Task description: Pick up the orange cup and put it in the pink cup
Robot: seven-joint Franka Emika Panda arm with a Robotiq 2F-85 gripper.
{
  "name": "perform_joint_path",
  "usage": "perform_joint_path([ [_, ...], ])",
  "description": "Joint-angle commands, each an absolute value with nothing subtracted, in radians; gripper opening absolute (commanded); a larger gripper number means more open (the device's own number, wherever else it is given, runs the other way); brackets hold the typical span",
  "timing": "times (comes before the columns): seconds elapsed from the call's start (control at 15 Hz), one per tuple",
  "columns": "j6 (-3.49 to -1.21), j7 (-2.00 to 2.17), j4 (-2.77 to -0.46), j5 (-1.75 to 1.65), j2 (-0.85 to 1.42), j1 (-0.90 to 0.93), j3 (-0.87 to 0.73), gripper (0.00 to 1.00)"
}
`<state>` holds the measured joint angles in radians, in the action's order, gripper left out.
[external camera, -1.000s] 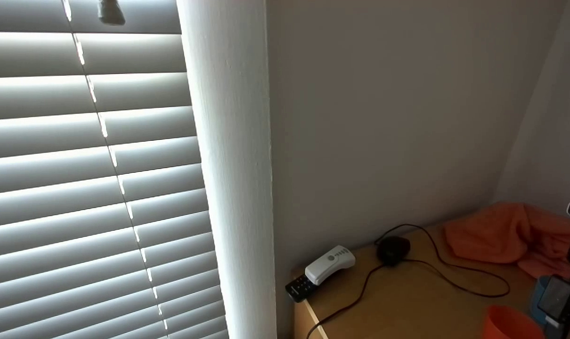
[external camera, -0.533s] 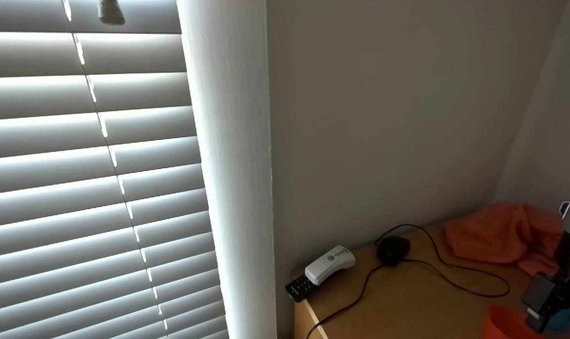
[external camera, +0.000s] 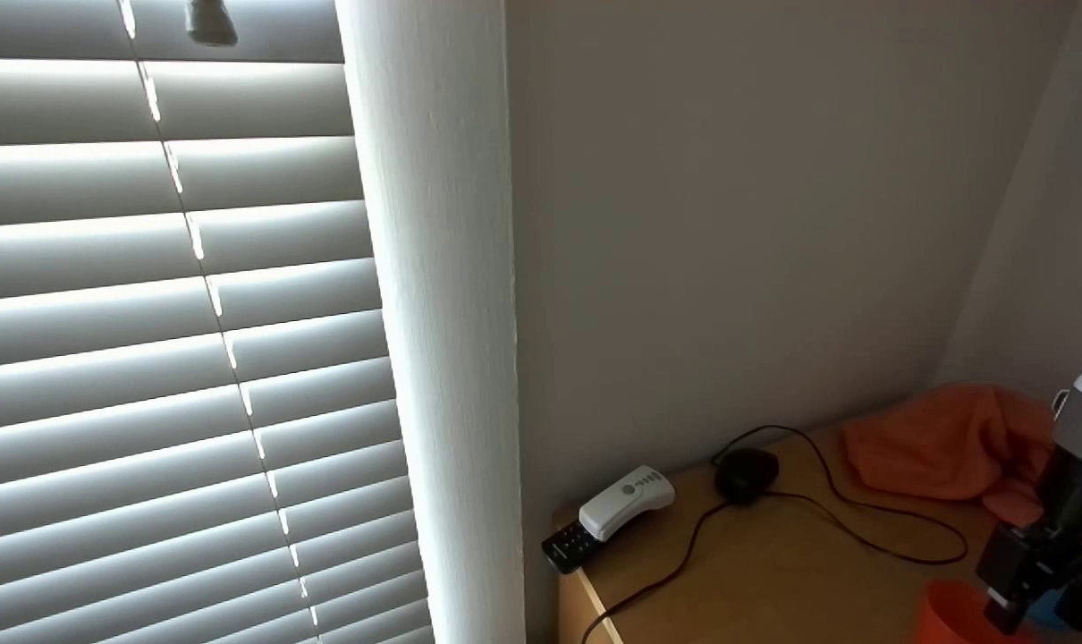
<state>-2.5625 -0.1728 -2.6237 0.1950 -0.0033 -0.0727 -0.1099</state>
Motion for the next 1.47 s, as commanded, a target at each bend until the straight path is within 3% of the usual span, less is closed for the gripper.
perform_joint_path([
  [0.0,-2.587,-0.179,-2.613,0.226,0.030,-0.079,-0.102,0.50],
  [0.4,-2.581,-0.181,-2.603,0.229,0.051,-0.084,-0.100,0.04],
  [0.47,-2.576,-0.177,-2.601,0.228,0.051,-0.085,-0.100,0.01],
  [1.4,-2.366,-0.157,-2.648,0.034,-0.334,-0.127,-0.132,0.01],
])
